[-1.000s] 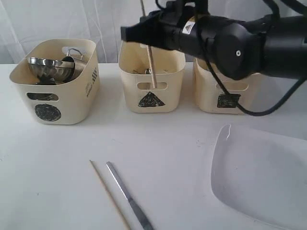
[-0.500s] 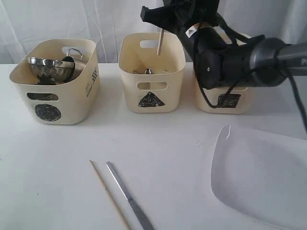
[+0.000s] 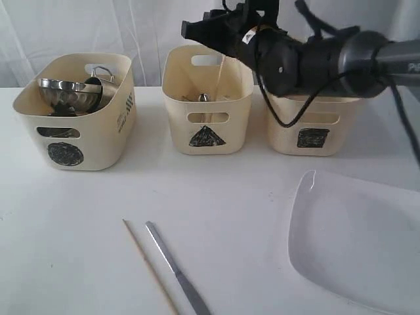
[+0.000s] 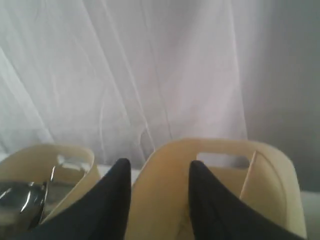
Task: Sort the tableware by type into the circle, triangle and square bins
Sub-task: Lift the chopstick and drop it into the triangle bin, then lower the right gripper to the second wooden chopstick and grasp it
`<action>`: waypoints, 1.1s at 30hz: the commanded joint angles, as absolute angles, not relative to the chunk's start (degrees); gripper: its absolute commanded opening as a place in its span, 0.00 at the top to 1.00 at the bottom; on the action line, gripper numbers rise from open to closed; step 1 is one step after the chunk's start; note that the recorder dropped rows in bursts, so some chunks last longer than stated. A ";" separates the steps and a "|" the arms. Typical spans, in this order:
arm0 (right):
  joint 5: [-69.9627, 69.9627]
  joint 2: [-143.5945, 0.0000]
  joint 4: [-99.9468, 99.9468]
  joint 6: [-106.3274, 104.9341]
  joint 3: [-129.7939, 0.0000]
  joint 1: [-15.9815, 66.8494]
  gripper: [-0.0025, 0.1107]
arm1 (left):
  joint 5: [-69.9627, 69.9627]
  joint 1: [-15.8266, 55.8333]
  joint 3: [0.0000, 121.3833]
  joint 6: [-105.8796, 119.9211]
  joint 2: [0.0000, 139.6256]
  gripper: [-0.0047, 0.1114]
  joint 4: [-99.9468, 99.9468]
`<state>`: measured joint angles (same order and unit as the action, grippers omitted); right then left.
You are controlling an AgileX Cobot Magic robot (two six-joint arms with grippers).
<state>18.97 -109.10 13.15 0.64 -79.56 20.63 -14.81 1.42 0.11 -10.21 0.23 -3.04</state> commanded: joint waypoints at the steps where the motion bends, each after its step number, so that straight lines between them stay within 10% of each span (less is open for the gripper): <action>1: -9.19 -101.71 13.10 0.00 -79.95 20.02 0.69 | -14.66 1.25 0.00 -10.30 0.00 0.96 -3.01; 10: -44.12 -100.38 14.26 -3.06 -79.84 24.49 0.85 | -14.66 1.25 0.00 -10.30 0.00 0.96 -3.01; 20: -40.30 -101.97 17.63 -7.68 -77.92 43.59 0.96 | -14.66 1.25 0.00 -10.30 0.00 0.96 -3.01; 33: -43.65 -114.46 12.06 -8.98 -77.92 48.60 0.71 | -14.66 1.25 0.00 -10.30 0.00 0.96 -3.01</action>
